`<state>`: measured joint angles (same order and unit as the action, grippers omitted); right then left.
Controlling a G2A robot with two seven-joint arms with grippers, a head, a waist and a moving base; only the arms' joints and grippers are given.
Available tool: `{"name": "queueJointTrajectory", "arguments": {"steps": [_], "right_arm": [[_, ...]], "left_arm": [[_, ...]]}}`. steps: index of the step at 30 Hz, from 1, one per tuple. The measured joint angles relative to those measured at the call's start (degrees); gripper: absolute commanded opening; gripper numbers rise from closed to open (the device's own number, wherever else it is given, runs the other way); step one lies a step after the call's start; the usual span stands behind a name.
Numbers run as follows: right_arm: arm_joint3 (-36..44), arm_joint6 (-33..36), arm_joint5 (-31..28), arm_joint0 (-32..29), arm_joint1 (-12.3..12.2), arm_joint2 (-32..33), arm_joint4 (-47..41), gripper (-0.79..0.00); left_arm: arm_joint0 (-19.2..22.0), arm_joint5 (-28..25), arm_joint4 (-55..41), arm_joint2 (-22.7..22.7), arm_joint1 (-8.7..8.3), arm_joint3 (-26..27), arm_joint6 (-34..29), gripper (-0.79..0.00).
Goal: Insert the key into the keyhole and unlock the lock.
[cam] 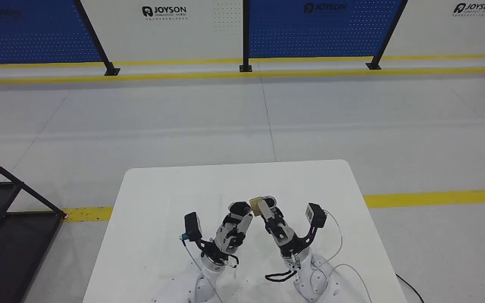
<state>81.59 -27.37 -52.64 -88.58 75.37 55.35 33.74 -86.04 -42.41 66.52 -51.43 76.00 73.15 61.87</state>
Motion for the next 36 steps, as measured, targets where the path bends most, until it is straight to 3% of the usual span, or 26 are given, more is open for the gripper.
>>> {"name": "queueJointTrajectory", "arguments": {"steps": [2,5,12,16,29,32,33,36], "right_arm": [[0.0,-0.1,-0.1,-0.1,0.1,0.3,0.0,-0.785],[0.1,-0.2,-0.4,-0.2,0.1,0.7,-0.1,-0.785],[0.3,0.2,-0.6,-0.6,0.3,1.3,-0.1,-0.785],[0.3,0.4,-0.4,-0.6,0.4,1.5,-0.2,-0.785],[0.3,1.2,0.0,-0.8,0.9,1.9,0.4,-0.785],[0.4,1.5,-0.1,-0.8,0.9,2.0,0.4,-0.785],[0.4,1.6,-0.1,-0.9,1.0,2.0,0.4,-0.785],[0.4,1.9,0.0,-1.0,1.0,2.1,0.4,-0.785]], "left_arm": [[0.0,-0.1,-0.4,-0.2,-0.03,0.1,-0.1,-0.517],[-0.4,-1.3,-2.1,-0.7,-0.23,0.3,-1.3,-0.613],[-0.7,-6.9,-5.7,-2.1,-0.98,0.1,-6.9,-0.576],[-0.7,-9.1,-7.0,-2.3,-1.12,0.1,-9.1,-0.619],[-1.0,-9.1,-8.2,-2.7,-1.0,1.3,-12.2,-0.64],[-1.0,-8.6,-8.2,-2.8,-0.94,1.4,-12.6,-0.708],[-1.0,-8.3,-8.0,-2.9,-0.92,1.5,-12.7,-0.785],[-1.0,-7.5,-7.0,-2.9,-0.86,1.7,-12.3,-0.785]]}}
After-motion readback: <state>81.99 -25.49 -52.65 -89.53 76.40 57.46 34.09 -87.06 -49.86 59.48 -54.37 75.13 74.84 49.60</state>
